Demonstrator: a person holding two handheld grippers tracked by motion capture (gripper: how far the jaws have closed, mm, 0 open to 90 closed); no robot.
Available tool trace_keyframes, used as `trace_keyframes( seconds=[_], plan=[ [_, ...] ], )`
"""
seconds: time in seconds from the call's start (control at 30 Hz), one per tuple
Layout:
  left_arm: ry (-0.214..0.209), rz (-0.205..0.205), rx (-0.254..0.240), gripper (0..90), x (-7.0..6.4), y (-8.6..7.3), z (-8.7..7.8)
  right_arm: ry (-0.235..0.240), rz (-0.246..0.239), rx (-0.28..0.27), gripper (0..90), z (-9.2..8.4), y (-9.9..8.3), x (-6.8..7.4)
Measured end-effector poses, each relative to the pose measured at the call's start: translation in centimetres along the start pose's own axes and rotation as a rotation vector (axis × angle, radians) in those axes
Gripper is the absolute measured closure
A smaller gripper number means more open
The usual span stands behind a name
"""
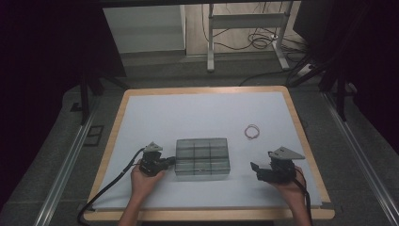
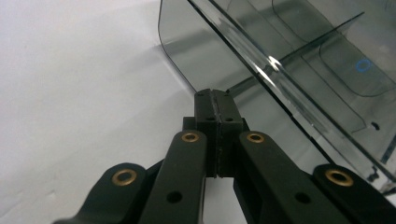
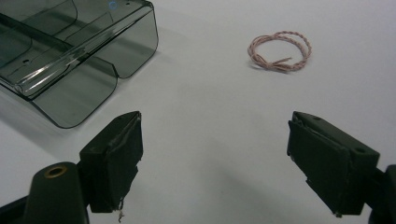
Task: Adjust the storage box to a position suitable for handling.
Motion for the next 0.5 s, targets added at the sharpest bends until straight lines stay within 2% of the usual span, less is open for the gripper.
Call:
trace_keyframes(
  seconds=[0.1, 0.23, 0.5],
  plan=[
    [0.006, 0.009, -0.001, 90.0, -0.1, 0.1, 0.1, 0.0, 0.0, 0.002, 17.9, 0.1, 0.0, 0.1],
    [-0.004, 0.012, -0.026, 90.0, -0.1, 0.3, -0.5, 0.0, -0.004, 0.003, 17.9, 0.1, 0.0, 0.1],
    [0.001, 0.041, -0.106, 90.0, -0.3, 1.4, -4.4, 0.0, -0.006, -0.002, 17.9, 0.1, 0.1, 0.2]
  ],
)
Point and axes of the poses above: each handheld gripper's, and its own axes: z roughly forward along the jaws, y roughly out of its top, x roughly to its left, the point moved 8 cm from there along z, roughly forward along the jaws, and after that the axes turned 8 degrees about -x, right-handed, at the moved point
